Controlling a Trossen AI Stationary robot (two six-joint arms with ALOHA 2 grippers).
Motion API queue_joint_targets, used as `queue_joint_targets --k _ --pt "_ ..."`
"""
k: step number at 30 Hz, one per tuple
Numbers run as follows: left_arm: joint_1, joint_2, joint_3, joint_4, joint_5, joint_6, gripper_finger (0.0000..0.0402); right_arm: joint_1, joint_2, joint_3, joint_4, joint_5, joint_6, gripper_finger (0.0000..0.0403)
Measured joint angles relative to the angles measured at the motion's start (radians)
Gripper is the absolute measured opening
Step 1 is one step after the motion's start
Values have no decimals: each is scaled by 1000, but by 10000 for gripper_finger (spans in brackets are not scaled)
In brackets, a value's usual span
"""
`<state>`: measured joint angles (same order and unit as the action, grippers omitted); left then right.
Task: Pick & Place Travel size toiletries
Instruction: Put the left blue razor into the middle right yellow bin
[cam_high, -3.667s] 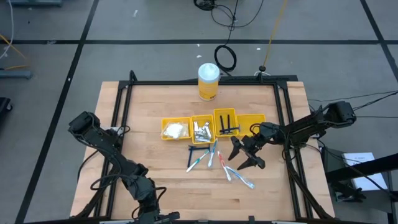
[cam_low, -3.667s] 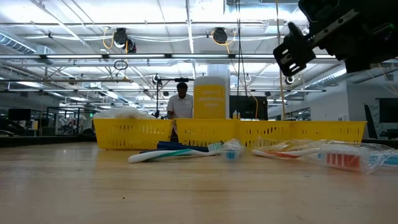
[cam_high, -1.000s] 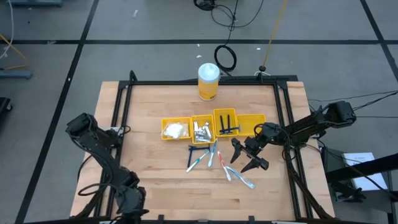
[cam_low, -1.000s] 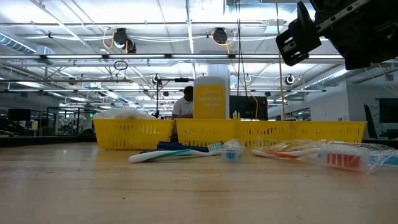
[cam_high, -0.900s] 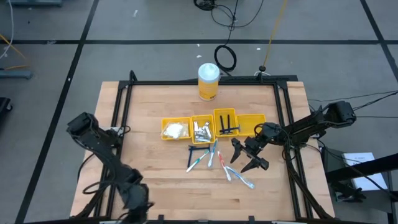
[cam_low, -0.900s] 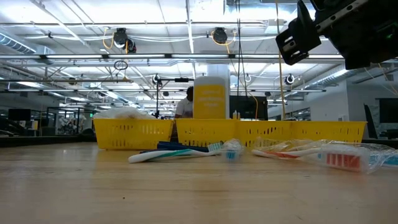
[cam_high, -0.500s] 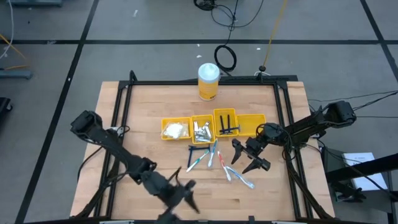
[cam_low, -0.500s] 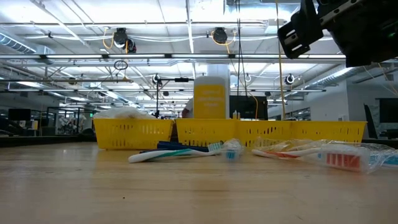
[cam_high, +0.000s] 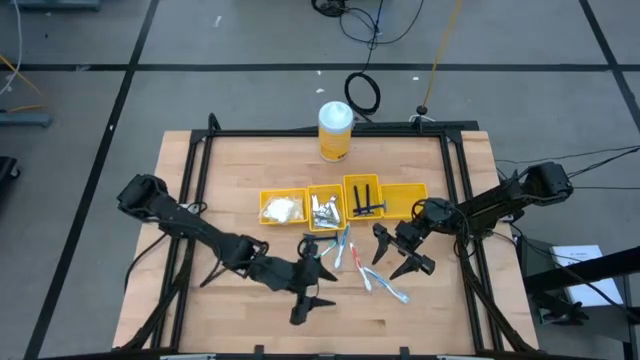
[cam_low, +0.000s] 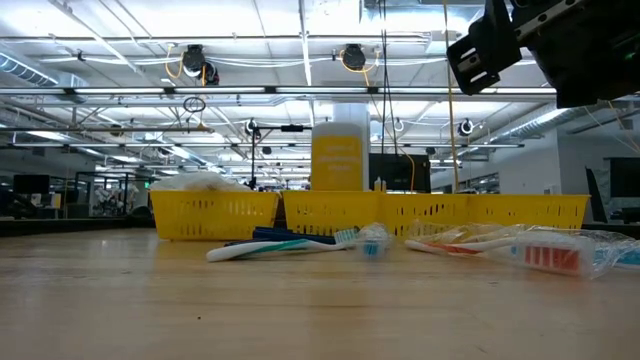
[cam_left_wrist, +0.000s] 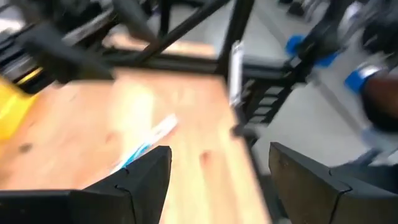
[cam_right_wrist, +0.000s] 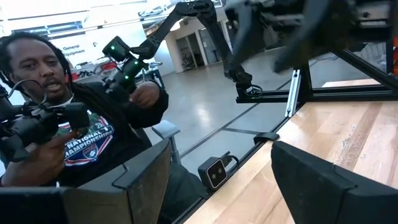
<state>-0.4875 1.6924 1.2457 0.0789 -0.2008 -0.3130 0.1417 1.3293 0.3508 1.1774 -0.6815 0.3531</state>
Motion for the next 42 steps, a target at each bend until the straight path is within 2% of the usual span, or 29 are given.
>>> queue_joint_targets --k 5,9,13,16,24,36,42 --pt "-14 0 0 -155 -132 -46 267 0 0 0 0 0 -1 263" --pt "-35 4 0 -257 -197 -121 267 0 0 0 0 0 -1 263" --pt "-49 26 0 -401 -306 -241 267 0 0 0 0 0 -2 263" --pt "-43 66 0 -498 -350 -372 266 0 0 0 0 0 -2 263" --pt "15 146 0 -620 -325 -611 266 0 0 0 0 3 -2 263" --pt "74 159 0 -816 -296 -965 266 0 0 0 0 3 -2 263" --pt "100 236 0 -783 -233 -1000 266 0 0 0 0 4 -2 263"
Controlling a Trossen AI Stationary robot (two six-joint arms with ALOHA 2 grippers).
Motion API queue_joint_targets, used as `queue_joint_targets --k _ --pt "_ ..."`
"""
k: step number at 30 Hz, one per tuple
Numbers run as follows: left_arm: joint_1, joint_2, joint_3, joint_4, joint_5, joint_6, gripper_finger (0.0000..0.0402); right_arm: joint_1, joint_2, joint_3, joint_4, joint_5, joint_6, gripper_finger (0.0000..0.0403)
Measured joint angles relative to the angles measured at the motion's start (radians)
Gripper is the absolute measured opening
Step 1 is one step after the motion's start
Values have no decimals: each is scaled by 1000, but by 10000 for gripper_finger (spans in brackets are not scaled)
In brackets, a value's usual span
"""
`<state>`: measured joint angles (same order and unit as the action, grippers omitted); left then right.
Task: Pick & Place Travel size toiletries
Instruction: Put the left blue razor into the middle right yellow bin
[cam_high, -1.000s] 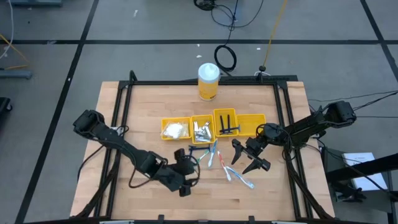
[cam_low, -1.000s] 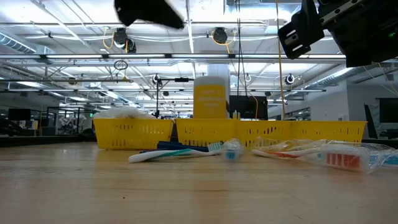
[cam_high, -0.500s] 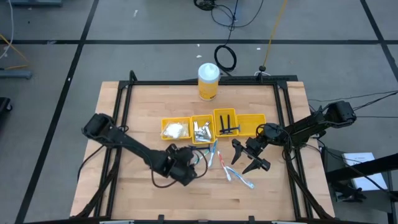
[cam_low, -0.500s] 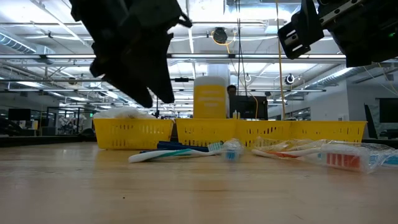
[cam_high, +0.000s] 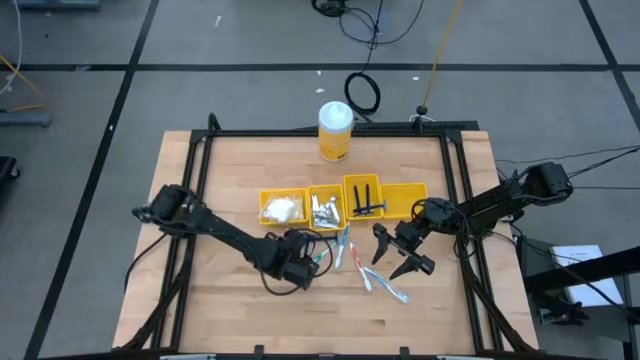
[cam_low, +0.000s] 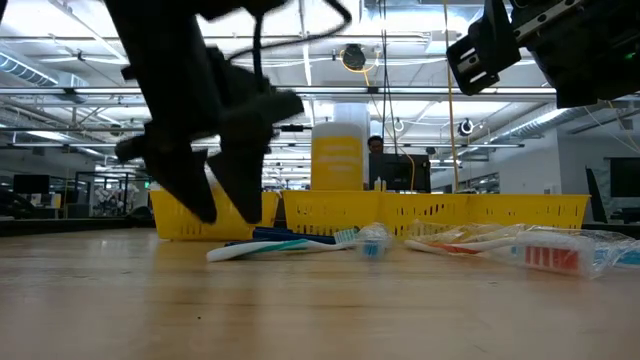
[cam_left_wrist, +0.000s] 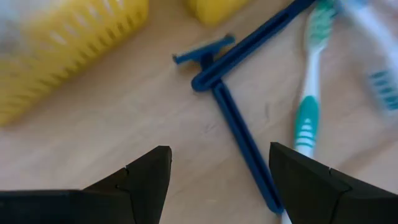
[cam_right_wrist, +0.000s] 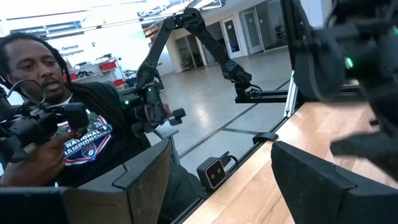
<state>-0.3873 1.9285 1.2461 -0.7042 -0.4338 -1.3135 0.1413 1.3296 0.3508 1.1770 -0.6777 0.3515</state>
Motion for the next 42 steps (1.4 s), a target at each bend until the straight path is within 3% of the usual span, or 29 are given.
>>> queue_joint_targets --k 4,21,26,35,42 --pt "28 36 0 4 53 -33 266 0 0 0 0 0 0 263" --pt "62 88 5 20 103 -31 260 -1 0 0 -7 0 -4 263" --pt "62 89 3 17 141 -31 203 0 0 0 -7 0 -4 263" --pt "39 90 3 19 177 -15 25 0 0 0 -7 0 -4 263" --pt "14 79 1 19 155 3 21 0 0 0 -7 0 -4 263"
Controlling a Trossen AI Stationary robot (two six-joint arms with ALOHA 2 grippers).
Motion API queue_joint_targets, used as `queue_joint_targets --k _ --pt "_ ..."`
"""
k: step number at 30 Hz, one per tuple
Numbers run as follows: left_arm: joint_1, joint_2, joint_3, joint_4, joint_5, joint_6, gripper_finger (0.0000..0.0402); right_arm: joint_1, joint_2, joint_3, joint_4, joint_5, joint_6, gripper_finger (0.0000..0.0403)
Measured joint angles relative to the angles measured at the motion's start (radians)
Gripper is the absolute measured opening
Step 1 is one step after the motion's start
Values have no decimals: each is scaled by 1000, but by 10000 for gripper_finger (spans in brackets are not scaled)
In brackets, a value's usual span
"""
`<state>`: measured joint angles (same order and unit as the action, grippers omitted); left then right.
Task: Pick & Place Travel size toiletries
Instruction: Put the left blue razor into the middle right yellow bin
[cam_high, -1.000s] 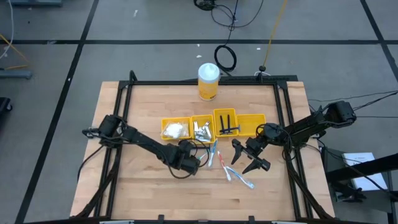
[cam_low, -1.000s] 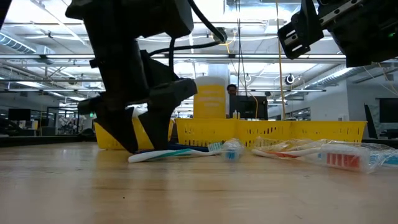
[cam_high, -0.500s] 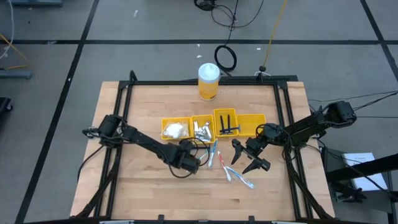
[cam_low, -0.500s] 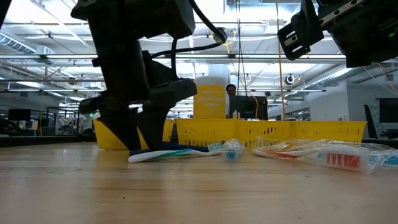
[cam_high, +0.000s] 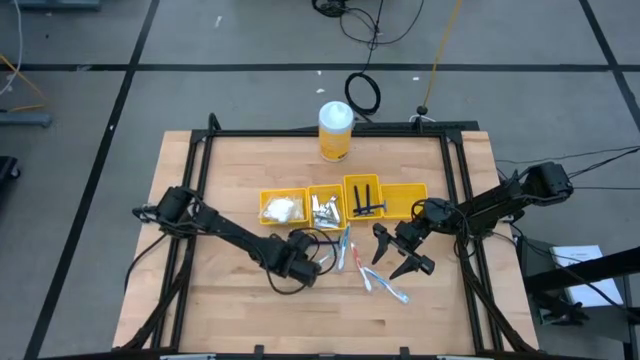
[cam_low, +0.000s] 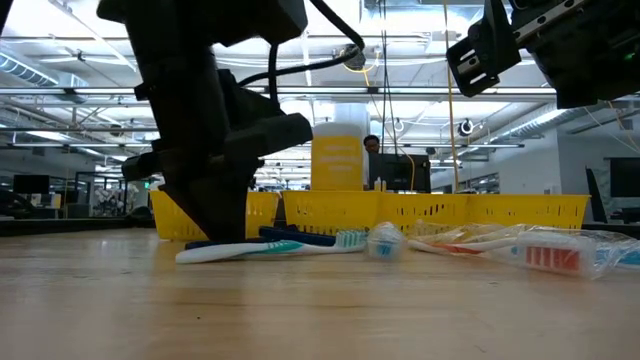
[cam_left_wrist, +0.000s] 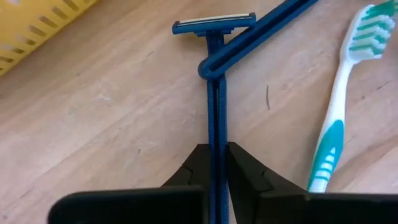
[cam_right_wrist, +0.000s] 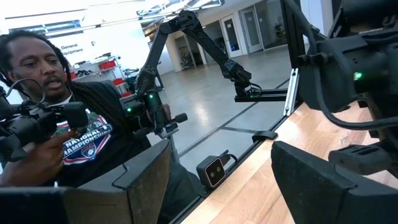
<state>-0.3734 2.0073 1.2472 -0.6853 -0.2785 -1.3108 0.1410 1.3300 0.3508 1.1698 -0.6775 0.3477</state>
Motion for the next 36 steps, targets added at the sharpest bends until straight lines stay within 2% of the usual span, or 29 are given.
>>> queue_joint_targets --k 3,10,18,24,28,36 --pt "-22 -25 -3 -7 -39 0 9 0 0 0 0 0 0 263" --pt "-70 -116 -5 -27 -87 -7 12 0 0 0 0 0 0 263" --pt "-140 -210 -4 -10 -275 29 15 0 0 0 0 0 0 263" --pt "-111 -267 -3 99 -413 102 7 0 0 0 11 0 0 263" --pt "-23 -273 -3 227 -378 219 16 0 0 0 10 0 0 263" --pt "137 -273 -3 485 -218 477 13 0 0 0 8 0 0 263"
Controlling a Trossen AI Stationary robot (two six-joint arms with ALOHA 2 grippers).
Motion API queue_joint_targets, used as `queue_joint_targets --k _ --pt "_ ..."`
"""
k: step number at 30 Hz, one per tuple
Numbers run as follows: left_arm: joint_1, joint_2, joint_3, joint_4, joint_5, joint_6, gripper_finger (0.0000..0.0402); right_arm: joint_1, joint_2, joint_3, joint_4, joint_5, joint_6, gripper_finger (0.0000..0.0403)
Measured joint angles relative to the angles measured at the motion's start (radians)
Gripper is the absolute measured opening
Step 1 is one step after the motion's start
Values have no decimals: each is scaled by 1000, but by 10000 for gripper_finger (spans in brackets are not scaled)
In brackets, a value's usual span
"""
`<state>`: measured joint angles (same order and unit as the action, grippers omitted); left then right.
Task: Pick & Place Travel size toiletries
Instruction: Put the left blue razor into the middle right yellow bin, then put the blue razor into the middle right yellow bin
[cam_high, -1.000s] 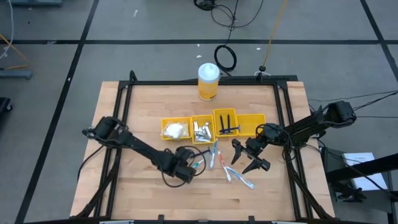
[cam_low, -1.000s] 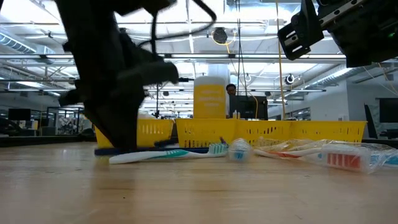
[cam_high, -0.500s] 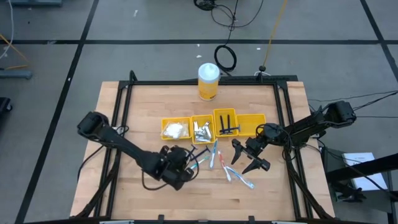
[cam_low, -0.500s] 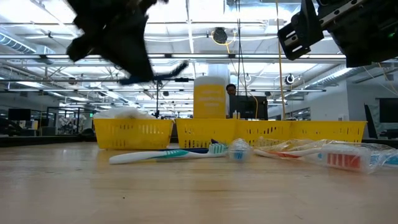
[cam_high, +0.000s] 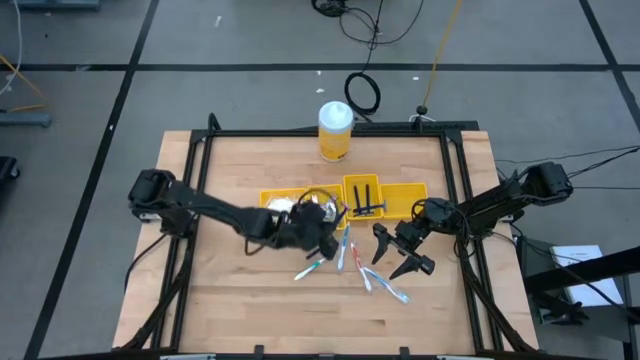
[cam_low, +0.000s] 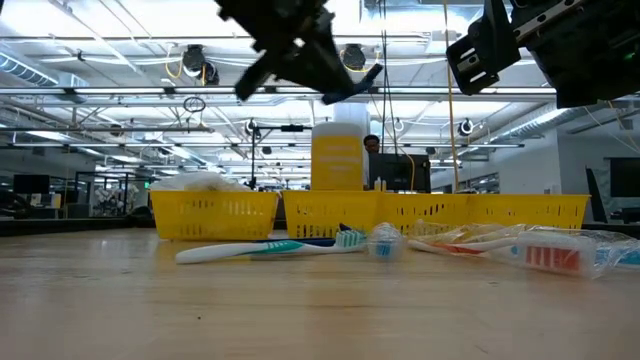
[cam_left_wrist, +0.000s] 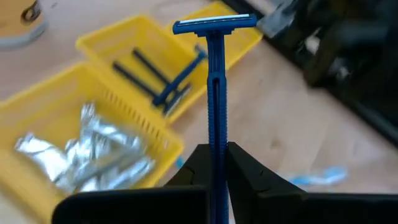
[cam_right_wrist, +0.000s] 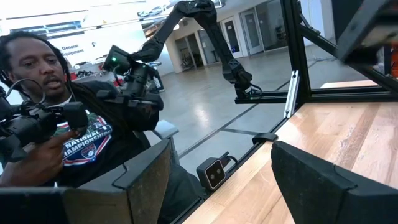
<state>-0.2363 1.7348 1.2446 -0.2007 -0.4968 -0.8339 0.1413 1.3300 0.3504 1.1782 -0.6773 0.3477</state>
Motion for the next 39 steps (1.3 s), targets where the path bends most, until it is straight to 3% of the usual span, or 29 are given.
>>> queue_joint_targets --k 9,20,23,33,35,39 --pt "176 77 2 291 196 117 9 0 0 0 8 -2 0 263" --pt "273 194 1 421 322 159 28 0 0 0 8 -5 -2 263" --pt "273 205 1 454 319 194 59 0 0 0 8 -5 -4 263" --pt "293 205 1 467 241 229 223 0 0 0 7 -5 -4 263" --pt "296 205 1 462 318 241 244 0 0 0 7 -5 -4 263" --pt "281 198 1 458 588 276 269 0 0 0 7 -6 -3 263"
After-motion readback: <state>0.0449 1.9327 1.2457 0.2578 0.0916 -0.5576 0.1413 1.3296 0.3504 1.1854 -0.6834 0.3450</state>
